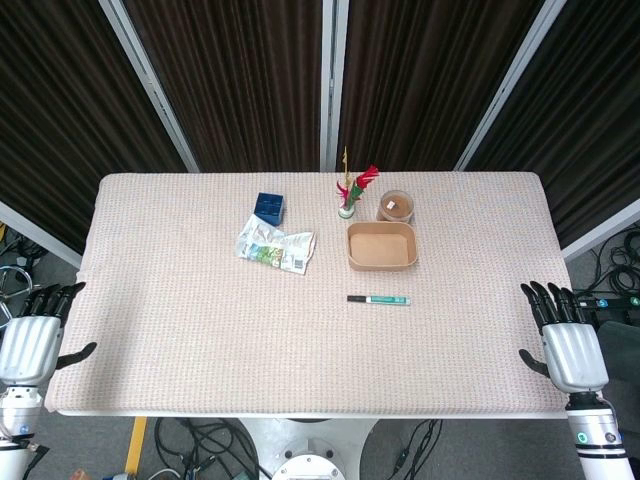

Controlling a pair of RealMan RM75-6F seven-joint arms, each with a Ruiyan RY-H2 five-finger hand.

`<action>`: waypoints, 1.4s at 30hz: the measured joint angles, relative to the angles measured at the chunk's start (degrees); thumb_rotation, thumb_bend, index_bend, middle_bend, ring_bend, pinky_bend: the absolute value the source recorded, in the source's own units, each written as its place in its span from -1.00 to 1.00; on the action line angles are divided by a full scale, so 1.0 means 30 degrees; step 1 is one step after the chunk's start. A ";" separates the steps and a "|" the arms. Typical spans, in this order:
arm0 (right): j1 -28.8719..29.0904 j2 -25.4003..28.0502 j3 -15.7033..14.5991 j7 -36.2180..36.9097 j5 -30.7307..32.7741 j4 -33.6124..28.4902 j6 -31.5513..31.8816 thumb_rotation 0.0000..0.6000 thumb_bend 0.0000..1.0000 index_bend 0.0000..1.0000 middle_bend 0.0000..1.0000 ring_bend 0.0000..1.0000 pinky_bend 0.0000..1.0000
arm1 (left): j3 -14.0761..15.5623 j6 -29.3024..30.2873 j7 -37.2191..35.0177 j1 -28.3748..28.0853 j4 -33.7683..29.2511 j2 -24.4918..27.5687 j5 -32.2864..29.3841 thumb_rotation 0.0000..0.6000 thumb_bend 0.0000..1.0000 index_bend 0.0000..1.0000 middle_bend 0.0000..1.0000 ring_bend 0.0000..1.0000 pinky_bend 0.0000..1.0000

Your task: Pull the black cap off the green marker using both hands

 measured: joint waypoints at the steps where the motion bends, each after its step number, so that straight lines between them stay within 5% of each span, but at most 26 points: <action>1: -0.0005 0.0037 0.0006 -0.0017 0.0004 -0.0025 0.0023 1.00 -0.93 -0.98 -0.86 -1.00 -0.82 | -0.0011 -0.0037 0.0021 -0.0033 -0.0026 -0.0026 -0.0003 1.00 -1.00 -0.71 -0.59 -0.72 -0.66; 15: 0.0384 0.0010 0.0460 -0.0729 -0.0150 -0.0846 0.0149 1.00 -0.94 -0.90 -0.72 -0.96 -0.65 | -0.0117 -0.0798 0.0076 -0.0520 -0.0295 0.0103 -0.0079 1.00 -1.00 -0.71 -0.59 -0.72 -0.66; 20: 0.1128 0.0289 0.0881 -0.1365 0.0375 -0.2337 -0.0888 1.00 -0.88 -0.72 -0.54 -0.67 -0.27 | -0.0029 -0.0996 0.0122 -0.0701 -0.0643 0.0225 0.0151 1.00 -1.00 -0.71 -0.58 -0.72 -0.66; 24: 0.2344 0.0301 0.1478 -0.2303 0.1329 -0.3663 -0.2506 1.00 -0.82 -0.63 -0.46 -0.22 0.26 | 0.0035 -0.1218 -0.0257 -0.0804 -0.0854 0.0257 0.0189 1.00 -1.00 -0.69 -0.59 -0.72 -0.66; 30: 0.4330 -0.0664 0.2453 -0.5585 0.3233 -0.4561 -0.4048 1.00 -0.53 -0.24 -0.14 0.39 0.66 | 0.0128 -0.1760 -0.0932 -0.0984 -0.0775 0.0293 0.0045 1.00 -1.00 -0.68 -0.58 -0.72 -0.66; 36: 0.6319 -0.2654 0.2939 -0.9559 0.6312 -0.4371 -0.5237 1.00 -0.44 -0.17 -0.10 0.66 0.87 | 0.0309 -0.2234 -0.1074 -0.1134 -0.0420 0.0136 -0.0036 1.00 -1.00 -0.68 -0.59 -0.72 -0.65; 42: 0.8125 -0.4617 0.2930 -1.1542 0.9683 -0.3300 -0.6138 1.00 -0.63 -0.19 -0.18 0.67 0.88 | 0.0435 -0.2663 -0.1325 -0.1294 0.0033 -0.0071 -0.0123 1.00 -1.00 -0.68 -0.59 -0.72 -0.65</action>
